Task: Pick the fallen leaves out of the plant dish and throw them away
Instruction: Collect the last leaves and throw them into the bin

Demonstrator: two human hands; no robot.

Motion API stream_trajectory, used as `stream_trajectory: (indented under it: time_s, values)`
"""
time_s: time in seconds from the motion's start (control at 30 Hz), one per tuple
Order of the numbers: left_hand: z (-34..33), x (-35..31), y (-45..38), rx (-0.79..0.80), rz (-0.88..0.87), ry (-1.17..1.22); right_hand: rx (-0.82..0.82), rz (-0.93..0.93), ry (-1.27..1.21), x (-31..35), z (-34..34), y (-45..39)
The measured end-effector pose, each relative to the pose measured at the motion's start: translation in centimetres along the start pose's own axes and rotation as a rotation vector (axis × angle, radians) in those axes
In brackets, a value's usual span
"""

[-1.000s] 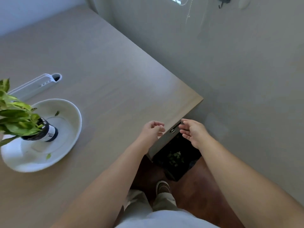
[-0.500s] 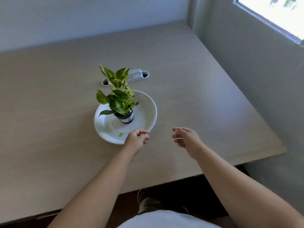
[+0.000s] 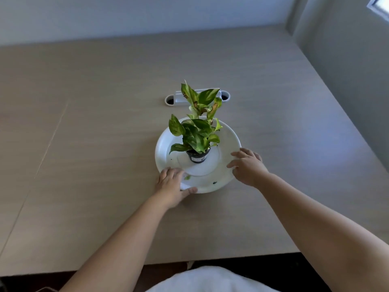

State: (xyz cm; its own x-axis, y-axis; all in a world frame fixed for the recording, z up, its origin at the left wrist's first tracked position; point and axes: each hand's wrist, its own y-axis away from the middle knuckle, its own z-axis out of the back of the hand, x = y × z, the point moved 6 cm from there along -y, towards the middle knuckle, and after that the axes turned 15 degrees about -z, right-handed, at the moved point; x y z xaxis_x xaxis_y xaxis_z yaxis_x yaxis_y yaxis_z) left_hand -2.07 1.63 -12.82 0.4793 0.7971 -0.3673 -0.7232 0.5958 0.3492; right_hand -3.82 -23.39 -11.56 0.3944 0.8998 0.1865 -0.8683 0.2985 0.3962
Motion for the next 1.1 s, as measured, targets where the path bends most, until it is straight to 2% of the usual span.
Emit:
stream_trajectory:
  time_s: [0.27,0.43,0.57,0.7,0.87,1.0,1.1]
  values:
    - [2.8,3.0,-2.6,0.141,-0.153,-0.121,-0.082,0.081,0.049,-0.5,-1.7,2.0]
    - [3.2,3.7,-4.0,0.29,-0.167,-0.159,-0.151,0.069,0.095,0.6,-2.6,3.1]
    - [2.5,1.8,-4.2,0.231,-0.193,-0.207,-0.164,0.062,0.099,1.9,-3.0,3.7]
    - [0.8,-0.9,-3.5,0.137,-0.261,-0.143,-0.169,0.066,0.124,3.4,-3.2,3.8]
    - [0.9,-0.7,-3.7,-0.002,-0.175,-0.005,-0.095,0.112,0.097,3.2,-3.1,2.8]
    - [0.4,-1.2,-4.5,0.073,-0.187,0.017,-0.107,0.076,-0.045,1.8,-1.0,0.5]
    - [-0.1,-2.2,-4.9,0.121,-0.213,-0.006,-0.124,0.0,0.003,0.9,1.3,-2.6]
